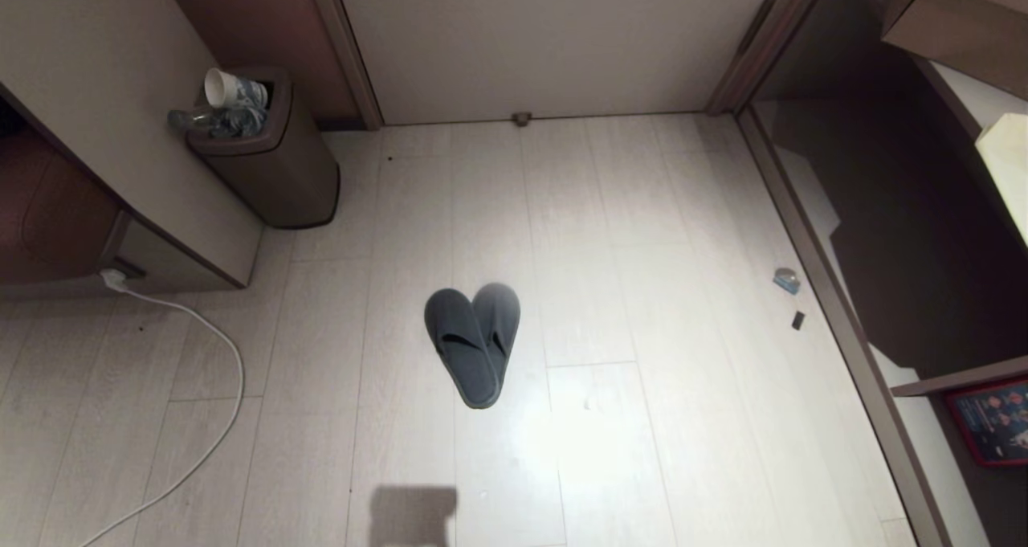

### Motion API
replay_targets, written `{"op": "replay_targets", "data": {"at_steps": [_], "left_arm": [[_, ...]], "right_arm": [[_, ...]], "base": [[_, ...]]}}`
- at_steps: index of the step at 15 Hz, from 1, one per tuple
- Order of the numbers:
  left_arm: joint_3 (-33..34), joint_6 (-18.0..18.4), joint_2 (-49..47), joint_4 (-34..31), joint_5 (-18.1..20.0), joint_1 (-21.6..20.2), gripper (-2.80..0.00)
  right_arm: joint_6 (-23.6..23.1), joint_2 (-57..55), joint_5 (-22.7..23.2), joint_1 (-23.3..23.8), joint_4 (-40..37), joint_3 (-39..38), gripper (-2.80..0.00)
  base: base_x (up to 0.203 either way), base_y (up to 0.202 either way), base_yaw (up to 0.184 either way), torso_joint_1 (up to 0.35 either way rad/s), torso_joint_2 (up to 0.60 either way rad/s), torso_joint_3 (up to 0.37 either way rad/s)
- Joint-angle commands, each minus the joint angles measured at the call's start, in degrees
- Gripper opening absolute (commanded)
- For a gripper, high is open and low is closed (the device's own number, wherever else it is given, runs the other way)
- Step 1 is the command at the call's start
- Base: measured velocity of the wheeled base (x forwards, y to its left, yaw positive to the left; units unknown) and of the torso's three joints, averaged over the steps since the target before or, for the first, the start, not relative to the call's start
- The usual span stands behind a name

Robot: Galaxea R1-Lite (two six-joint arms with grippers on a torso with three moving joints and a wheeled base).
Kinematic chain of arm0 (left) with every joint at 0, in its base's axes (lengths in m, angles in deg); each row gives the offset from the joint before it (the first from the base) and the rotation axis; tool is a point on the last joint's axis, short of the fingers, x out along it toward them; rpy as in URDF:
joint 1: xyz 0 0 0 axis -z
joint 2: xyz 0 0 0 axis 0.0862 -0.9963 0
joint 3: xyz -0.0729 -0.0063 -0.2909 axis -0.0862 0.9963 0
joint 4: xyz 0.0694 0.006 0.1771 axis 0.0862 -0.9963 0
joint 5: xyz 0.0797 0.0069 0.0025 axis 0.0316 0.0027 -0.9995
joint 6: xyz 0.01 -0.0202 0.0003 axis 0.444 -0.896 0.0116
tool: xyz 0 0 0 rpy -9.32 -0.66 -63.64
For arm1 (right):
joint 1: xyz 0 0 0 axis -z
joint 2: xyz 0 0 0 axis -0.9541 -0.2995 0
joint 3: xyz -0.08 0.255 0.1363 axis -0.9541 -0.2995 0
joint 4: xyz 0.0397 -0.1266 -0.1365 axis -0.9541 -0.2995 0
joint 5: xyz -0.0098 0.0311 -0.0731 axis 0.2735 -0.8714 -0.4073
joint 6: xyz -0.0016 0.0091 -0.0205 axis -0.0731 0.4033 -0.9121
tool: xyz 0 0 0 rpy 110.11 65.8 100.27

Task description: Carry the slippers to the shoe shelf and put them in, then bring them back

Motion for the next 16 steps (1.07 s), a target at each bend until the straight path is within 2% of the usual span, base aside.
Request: {"op": "replay_targets", "data": {"at_steps": [1,16], "left_arm": [[0.4,0.0,0.0,0.1,0.0,0.0,-2.8],[0.4,0.0,0.0,0.1,0.0,0.0,-2.8]], "right_arm": [[0.0,-0.2,0.0,0.1,0.0,0.0,-2.8],[0.0,-0.2,0.0,0.0,0.0,0.0,-2.8]], "base": [[0.0,0.0,0.0,0.002,0.01,0.193],[0.0,0.0,0.0,0.003,0.0,0.204]]}}
